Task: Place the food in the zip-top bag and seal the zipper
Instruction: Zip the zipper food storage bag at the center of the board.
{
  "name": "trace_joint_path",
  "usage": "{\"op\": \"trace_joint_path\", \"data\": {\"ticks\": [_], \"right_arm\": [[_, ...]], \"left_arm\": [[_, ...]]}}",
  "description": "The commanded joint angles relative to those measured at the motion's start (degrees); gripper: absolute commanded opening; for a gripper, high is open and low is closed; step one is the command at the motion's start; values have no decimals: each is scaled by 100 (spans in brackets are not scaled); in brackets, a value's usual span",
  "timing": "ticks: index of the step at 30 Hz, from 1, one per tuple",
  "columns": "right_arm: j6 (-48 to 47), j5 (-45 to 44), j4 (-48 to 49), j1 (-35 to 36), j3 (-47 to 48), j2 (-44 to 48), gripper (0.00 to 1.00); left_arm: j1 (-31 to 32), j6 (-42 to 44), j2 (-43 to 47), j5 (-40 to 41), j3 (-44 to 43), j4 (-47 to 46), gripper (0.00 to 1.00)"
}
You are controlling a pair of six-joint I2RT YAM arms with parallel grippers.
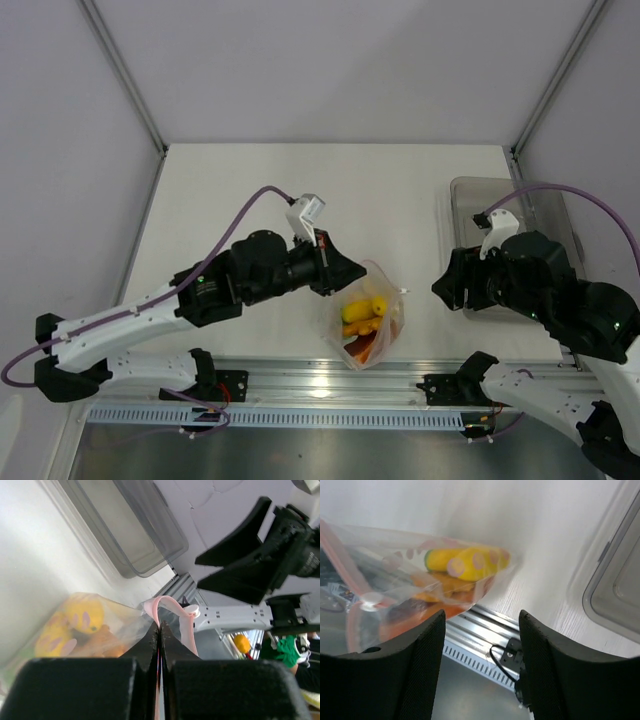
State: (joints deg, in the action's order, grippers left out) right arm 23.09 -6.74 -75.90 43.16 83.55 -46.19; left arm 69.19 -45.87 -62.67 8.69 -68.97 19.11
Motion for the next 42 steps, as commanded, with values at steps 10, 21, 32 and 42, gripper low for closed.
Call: {"op": "trace_joint_path", "data": {"ticks": [10,21,32,42], "right_arm": [[-1613,2023,2095,0,-944,181,52],[-2678,2846,3239,1097,-1262,-302,44],[-2854,2635,3143,2056,-1332,-645,41],[-2916,2019,3432,2540,-1499,-751,41]], "left_arm": [[-450,359,1292,-825,-231,1102,0],[-740,219,1337,-1510,-266,1411,1],[-1074,-115,1319,-1914,-99,1288,1],[-1100,-194,1196,-2126,-64,1244,1]]}}
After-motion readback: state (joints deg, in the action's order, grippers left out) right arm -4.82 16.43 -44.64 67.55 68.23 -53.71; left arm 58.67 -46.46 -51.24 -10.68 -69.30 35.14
